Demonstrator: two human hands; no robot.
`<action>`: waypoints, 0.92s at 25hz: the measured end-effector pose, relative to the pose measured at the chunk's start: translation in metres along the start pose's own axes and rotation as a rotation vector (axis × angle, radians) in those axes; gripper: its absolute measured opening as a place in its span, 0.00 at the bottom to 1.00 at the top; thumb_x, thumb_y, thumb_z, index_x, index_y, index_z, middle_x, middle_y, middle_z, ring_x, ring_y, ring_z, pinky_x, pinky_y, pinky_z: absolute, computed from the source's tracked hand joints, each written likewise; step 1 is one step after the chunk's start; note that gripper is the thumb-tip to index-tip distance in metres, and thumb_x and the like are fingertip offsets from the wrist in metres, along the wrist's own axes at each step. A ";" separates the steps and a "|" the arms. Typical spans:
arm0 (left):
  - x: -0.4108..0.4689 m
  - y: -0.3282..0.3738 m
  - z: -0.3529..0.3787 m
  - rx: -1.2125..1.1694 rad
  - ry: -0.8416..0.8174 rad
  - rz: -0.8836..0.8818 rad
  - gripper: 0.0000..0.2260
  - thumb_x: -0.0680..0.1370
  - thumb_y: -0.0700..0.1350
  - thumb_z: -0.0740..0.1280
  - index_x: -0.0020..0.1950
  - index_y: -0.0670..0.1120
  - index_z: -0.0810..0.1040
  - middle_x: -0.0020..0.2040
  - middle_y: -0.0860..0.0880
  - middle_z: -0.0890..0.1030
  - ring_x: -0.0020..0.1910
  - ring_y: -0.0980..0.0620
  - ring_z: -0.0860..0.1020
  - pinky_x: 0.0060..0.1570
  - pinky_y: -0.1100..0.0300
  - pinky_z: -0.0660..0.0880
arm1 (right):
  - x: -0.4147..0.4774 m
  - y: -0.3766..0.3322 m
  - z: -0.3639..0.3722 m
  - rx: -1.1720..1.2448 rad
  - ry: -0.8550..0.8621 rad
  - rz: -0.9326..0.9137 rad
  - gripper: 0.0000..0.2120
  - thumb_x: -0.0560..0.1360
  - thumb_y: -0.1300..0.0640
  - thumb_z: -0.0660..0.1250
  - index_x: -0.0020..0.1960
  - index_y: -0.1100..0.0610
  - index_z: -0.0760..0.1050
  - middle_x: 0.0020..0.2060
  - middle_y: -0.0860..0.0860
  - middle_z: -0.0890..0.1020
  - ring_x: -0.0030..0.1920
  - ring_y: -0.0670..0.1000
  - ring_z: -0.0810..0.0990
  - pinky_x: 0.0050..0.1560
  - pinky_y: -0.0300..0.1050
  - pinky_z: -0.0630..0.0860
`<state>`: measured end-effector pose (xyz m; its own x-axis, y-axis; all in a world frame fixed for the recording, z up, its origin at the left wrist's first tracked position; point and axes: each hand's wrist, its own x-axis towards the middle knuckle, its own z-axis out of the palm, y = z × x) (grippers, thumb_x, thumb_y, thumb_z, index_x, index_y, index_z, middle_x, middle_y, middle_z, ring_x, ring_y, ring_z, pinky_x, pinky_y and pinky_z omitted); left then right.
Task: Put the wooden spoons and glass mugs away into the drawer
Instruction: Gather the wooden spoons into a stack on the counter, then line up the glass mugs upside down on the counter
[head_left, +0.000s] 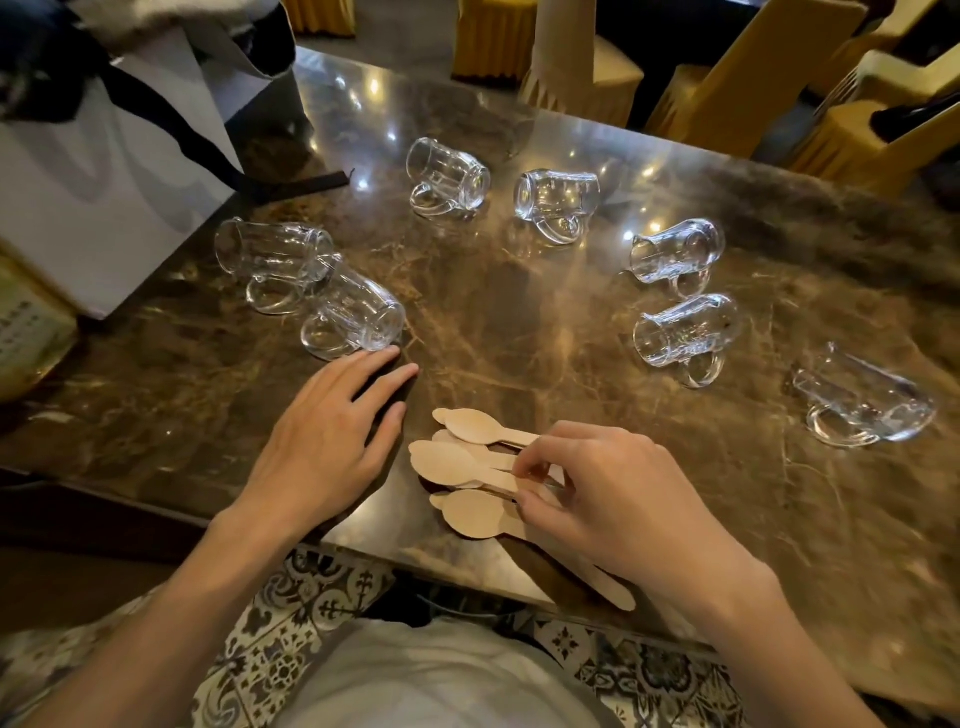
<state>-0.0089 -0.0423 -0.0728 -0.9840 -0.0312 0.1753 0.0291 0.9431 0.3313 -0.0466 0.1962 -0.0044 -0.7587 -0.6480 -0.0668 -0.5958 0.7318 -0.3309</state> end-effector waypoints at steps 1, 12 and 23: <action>0.000 0.000 0.000 -0.005 0.001 -0.001 0.20 0.79 0.50 0.56 0.70 0.47 0.71 0.70 0.48 0.71 0.70 0.50 0.67 0.68 0.56 0.60 | 0.000 0.001 0.000 0.002 -0.008 -0.002 0.10 0.72 0.44 0.63 0.49 0.44 0.80 0.41 0.39 0.79 0.35 0.40 0.70 0.37 0.39 0.75; 0.000 -0.002 -0.002 -0.100 0.010 0.018 0.16 0.80 0.46 0.61 0.68 0.47 0.74 0.68 0.48 0.72 0.68 0.49 0.69 0.66 0.52 0.66 | 0.002 0.041 -0.023 0.352 0.223 0.171 0.06 0.70 0.51 0.70 0.47 0.45 0.82 0.37 0.39 0.82 0.37 0.40 0.78 0.38 0.32 0.75; 0.014 -0.041 -0.034 0.037 0.115 -0.074 0.13 0.73 0.47 0.69 0.56 0.44 0.79 0.53 0.45 0.80 0.53 0.45 0.77 0.50 0.51 0.74 | 0.006 0.128 -0.004 -0.119 0.421 0.463 0.10 0.74 0.54 0.70 0.53 0.56 0.82 0.52 0.52 0.82 0.52 0.58 0.79 0.44 0.50 0.75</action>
<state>-0.0184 -0.0925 -0.0524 -0.9567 -0.1369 0.2569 -0.0515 0.9482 0.3135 -0.1287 0.2864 -0.0437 -0.9687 -0.1383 0.2061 -0.1885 0.9503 -0.2479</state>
